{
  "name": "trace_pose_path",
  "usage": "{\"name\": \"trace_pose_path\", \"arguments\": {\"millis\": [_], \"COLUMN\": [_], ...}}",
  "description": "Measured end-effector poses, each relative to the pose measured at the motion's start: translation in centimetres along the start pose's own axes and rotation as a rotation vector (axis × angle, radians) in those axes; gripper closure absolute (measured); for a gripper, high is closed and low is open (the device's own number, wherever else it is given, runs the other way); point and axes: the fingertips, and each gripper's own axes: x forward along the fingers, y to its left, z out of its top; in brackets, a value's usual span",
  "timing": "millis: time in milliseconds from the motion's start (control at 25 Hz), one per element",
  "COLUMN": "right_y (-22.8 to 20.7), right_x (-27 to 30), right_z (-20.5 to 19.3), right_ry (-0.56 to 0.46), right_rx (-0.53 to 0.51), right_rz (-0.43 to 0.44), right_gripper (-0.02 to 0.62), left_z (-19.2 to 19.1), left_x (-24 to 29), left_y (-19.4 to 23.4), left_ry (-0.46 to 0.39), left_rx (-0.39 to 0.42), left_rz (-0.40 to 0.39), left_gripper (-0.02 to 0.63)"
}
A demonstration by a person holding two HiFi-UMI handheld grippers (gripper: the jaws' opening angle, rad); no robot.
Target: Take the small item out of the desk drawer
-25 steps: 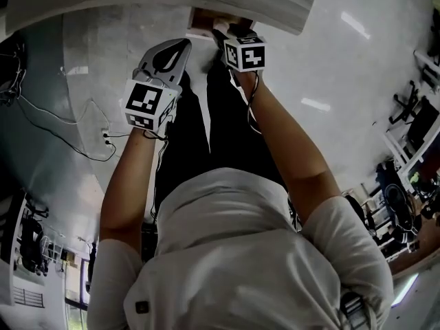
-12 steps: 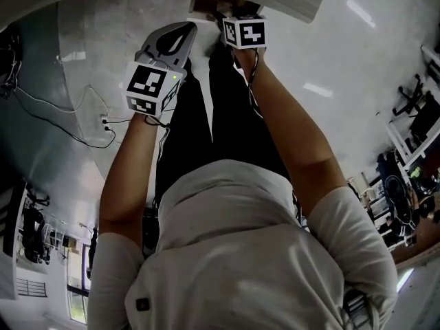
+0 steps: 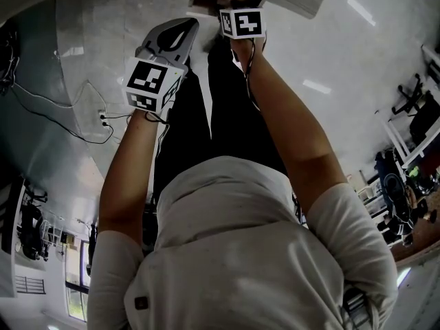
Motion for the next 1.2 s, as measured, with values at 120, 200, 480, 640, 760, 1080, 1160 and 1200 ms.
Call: {"name": "trace_pose_path", "arguments": {"millis": [120, 200, 480, 640, 760, 1080, 1160, 1200], "right_y": [0.1, 0.1, 0.5, 1.2, 2.0, 4.4, 5.1, 5.5], "right_x": [0.0, -0.2, -2.6, -4.3, -6.0, -12.1, -13.9, -14.9], "right_z": [-0.1, 0.0, 0.9, 1.2, 1.7, 1.7, 1.5, 1.7], "right_ry": [-0.009, -0.018, -0.06, -0.084, -0.114, -0.192, -0.208, -0.219], "right_rx": [-0.008, -0.005, -0.013, -0.029, -0.046, -0.079, -0.085, -0.091], "right_rz": [0.005, 0.008, 0.004, 0.001, 0.001, 0.014, 0.018, 0.018], "right_gripper": [0.422, 0.428, 0.431, 0.433, 0.433, 0.434, 0.434, 0.434], "left_z": [0.0, 0.1, 1.4, 2.3, 3.1, 4.5, 4.9, 5.2], "left_x": [-0.5, -0.9, -2.0, -3.0, -4.0, -8.0, -9.2, -9.7], "left_y": [0.2, 0.4, -0.3, -0.8, -1.2, -3.4, -4.1, -4.3], "left_ry": [-0.004, -0.009, -0.024, -0.032, -0.045, -0.069, -0.074, -0.079], "left_rx": [-0.004, -0.009, 0.004, 0.015, 0.023, 0.044, 0.044, 0.045], "left_rz": [0.004, 0.009, 0.025, 0.032, 0.038, 0.026, 0.024, 0.024], "left_gripper": [0.591, 0.591, 0.591, 0.591, 0.591, 0.591, 0.591, 0.591]}}
